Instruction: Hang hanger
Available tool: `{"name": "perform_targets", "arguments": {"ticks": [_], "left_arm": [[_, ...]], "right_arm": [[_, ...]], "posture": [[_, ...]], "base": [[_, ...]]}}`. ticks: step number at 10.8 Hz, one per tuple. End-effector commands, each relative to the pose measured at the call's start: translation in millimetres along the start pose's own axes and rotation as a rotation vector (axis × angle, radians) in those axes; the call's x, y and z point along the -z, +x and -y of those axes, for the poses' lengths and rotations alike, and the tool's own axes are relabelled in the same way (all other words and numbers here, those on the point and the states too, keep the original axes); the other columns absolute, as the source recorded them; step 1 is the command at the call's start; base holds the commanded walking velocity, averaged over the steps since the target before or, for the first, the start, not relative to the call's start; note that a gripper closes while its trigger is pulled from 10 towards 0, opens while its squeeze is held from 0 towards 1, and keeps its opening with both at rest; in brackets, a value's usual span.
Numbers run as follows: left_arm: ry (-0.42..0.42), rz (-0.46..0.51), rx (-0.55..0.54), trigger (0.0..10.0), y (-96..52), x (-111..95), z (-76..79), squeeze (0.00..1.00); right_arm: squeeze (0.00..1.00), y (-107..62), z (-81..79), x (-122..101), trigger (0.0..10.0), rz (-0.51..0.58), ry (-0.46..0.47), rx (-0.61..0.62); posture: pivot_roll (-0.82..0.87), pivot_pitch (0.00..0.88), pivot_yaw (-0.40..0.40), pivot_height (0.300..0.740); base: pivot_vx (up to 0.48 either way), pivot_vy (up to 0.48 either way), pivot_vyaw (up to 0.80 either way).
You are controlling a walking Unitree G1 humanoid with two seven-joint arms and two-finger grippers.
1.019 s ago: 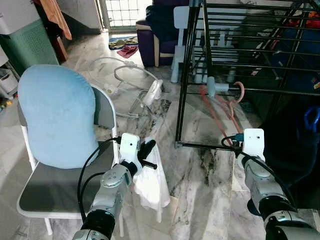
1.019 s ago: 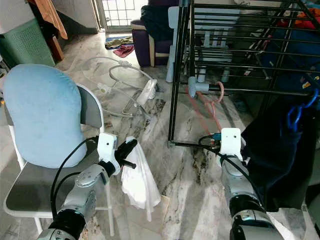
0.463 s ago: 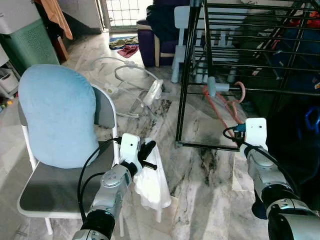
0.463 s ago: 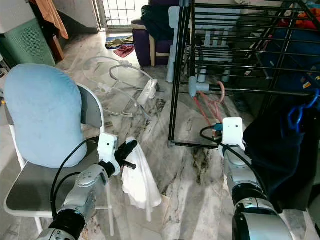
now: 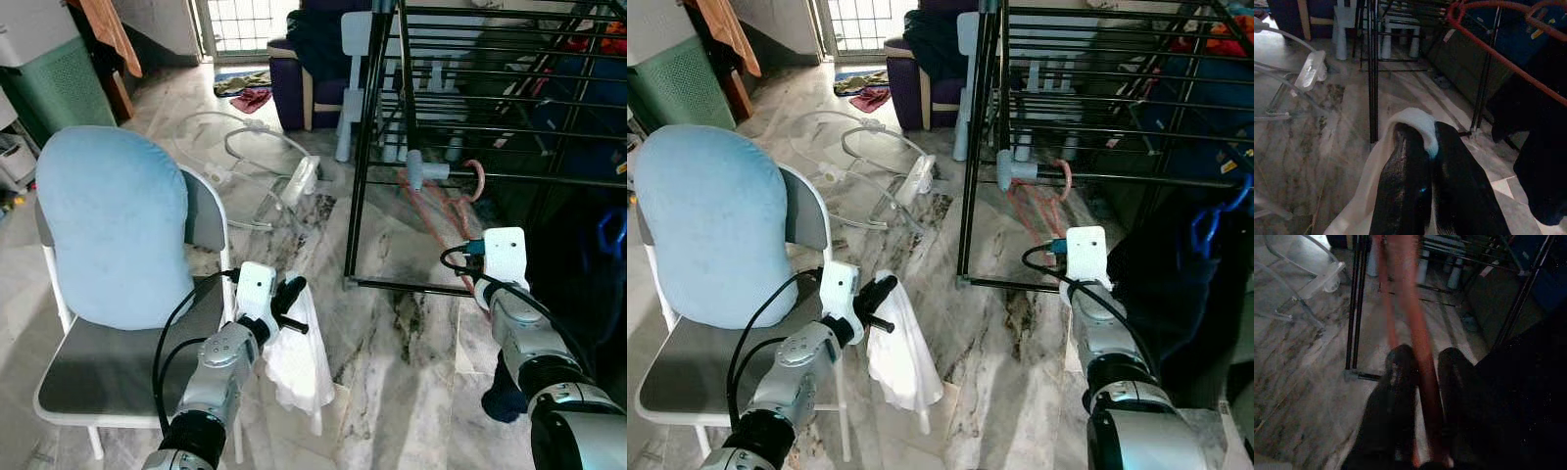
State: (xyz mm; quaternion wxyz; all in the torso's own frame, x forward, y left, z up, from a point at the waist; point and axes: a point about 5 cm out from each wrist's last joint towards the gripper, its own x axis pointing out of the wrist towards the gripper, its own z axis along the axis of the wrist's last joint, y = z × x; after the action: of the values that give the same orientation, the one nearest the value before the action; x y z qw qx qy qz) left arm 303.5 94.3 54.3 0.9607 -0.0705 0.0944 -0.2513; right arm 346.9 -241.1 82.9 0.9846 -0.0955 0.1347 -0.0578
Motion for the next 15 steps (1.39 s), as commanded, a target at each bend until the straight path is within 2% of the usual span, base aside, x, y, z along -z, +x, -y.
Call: {"name": "perform_targets", "arguments": {"ticks": [1, 4, 7, 9, 10, 11, 12, 14, 15], "left_arm": [[0.015, 0.004, 0.005, 10.0, 1.6, -3, 1.2, 0.00], [0.016, 0.003, 0.002, 10.0, 0.9, -2, 1.5, 0.00], [0.017, -0.004, 0.005, 10.0, 0.6, -1, 2.2, 0.00], [0.020, -0.006, 0.009, 10.0, 2.9, -1, 2.9, 0.00], [0.019, -0.005, 0.010, 10.0, 3.2, -1, 3.5, 0.00], [0.020, -0.005, 0.006, 10.0, 3.4, -2, 3.0, 0.00], [0.024, -0.016, -0.013, 10.0, 2.9, 0, -0.1, 0.00], [0.038, -0.029, -0.060, 10.0, 3.4, 1, -4.1, 0.00], [0.042, -0.034, -0.069, 10.0, 3.7, 1, -5.1, 0.00]], "right_arm": [[0.00, 2.9, -2.0, -5, 0.7, -0.004, 0.001, -0.015], [0.00, 4.1, -3.1, -8, 1.0, -0.004, 0.000, -0.029], [0.00, 3.7, -4.3, -10, 0.5, 0.021, 0.026, -0.024], [0.00, 0.8, -2.9, -30, 1.3, 0.190, 0.080, 0.007], [0.00, -2.4, -1.7, -31, 1.5, 0.225, 0.076, 0.020], [0.00, -12.6, 0.7, -23, 3.2, 0.264, 0.051, 0.013], [0.00, -21.9, 0.8, -9, 10.0, 0.257, 0.040, -0.014], [0.00, -40.0, -0.6, 24, 10.0, 0.204, 0.032, -0.019], [0.00, -45.6, -5.3, 29, 10.0, 0.202, 0.036, -0.016]], "posture": [[-0.07, 0.029, 0.007, 0.740], [-0.06, 0.029, 0.004, 0.740], [-0.07, 0.029, 0.008, 0.740], [-0.07, 0.029, 0.008, 0.740], [-0.08, 0.026, 0.012, 0.740], [-0.08, 0.026, 0.015, 0.740], [-0.08, 0.026, 0.015, 0.740], [-0.10, 0.027, 0.021, 0.740], [-0.10, 0.028, 0.022, 0.740]], "base": [[0.000, 0.000, 0.00], [0.000, 0.000, 0.00], [0.000, 0.000, 0.00], [0.000, 0.000, 0.00], [0.000, 0.000, 0.00], [0.000, 0.000, 0.00], [0.000, 0.000, 0.00], [0.000, 0.000, 0.00], [0.000, 0.000, 0.00]]}}
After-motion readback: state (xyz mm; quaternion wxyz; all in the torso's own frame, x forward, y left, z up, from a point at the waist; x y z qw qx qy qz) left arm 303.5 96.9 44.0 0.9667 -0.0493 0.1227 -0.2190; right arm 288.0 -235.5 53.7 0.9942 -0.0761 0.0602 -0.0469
